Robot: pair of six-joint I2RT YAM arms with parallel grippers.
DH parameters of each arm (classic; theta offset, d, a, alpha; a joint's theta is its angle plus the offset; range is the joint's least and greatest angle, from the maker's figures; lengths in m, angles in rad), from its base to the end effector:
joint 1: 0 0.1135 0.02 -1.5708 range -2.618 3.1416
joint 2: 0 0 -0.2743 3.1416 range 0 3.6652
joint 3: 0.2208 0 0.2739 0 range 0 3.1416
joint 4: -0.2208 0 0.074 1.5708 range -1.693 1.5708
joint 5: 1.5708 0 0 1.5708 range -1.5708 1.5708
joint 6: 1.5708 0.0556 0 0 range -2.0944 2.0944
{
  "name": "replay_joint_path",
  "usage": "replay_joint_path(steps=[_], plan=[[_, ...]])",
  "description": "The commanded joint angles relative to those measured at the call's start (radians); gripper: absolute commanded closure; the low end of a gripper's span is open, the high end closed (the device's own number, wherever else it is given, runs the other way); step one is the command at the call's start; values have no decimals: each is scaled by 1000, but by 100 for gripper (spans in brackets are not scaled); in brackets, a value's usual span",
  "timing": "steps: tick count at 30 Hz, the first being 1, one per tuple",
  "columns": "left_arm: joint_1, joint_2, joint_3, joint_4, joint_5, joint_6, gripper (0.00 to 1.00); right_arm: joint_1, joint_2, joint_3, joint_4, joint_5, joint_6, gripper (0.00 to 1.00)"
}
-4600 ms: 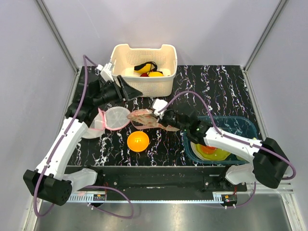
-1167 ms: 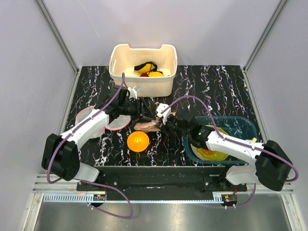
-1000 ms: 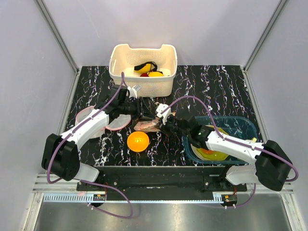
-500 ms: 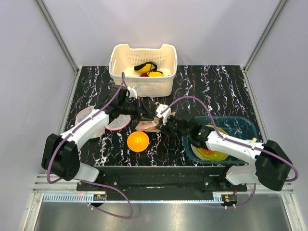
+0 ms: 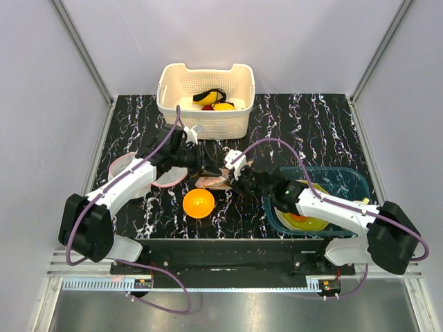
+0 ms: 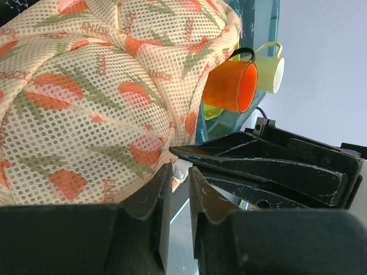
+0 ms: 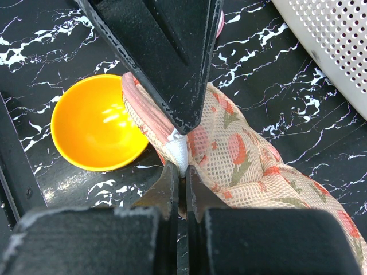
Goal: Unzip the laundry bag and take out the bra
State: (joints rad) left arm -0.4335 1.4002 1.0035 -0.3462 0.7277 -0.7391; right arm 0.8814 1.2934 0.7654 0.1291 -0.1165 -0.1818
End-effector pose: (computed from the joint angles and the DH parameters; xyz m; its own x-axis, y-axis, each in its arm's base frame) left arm 0.2823 -0.1714 0.2577 -0.9644 -0.1078 -0.2413 0.1469 0.5401 -0.8287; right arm 0.2018 0.2549 0.2443 -0.0921 -0.3940 -0.9145 -0.8654 0.4859 -0.1222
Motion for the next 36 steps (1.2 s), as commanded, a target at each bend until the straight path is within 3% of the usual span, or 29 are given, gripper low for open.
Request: replay_joint_path(steps=[1, 5, 10, 16, 23, 29, 32, 36], plan=[[-5, -29, -13, 47, 26, -8, 82, -7, 4, 32, 27, 20, 7, 100], [-10, -26, -13, 49, 29, -6, 84, -7, 4, 34, 24, 23, 8, 100], [-10, -30, -19, 65, 22, -20, 100, -7, 7, 35, 26, 20, 8, 100], [-4, -76, -25, 49, -56, -32, 100, -7, -6, 28, 27, 46, 8, 100], [114, -188, -72, 16, -120, -40, 100, -7, -72, -9, 40, 141, 68, 100], [156, -256, -86, -48, -181, -9, 100, -12, -155, -20, 144, 189, 266, 100], [200, -288, -103, -73, -186, -2, 100, -10, -209, -50, 280, 153, 333, 100], [230, -314, -76, -99, -218, 6, 100, -13, -292, -181, 592, 45, 350, 100]])
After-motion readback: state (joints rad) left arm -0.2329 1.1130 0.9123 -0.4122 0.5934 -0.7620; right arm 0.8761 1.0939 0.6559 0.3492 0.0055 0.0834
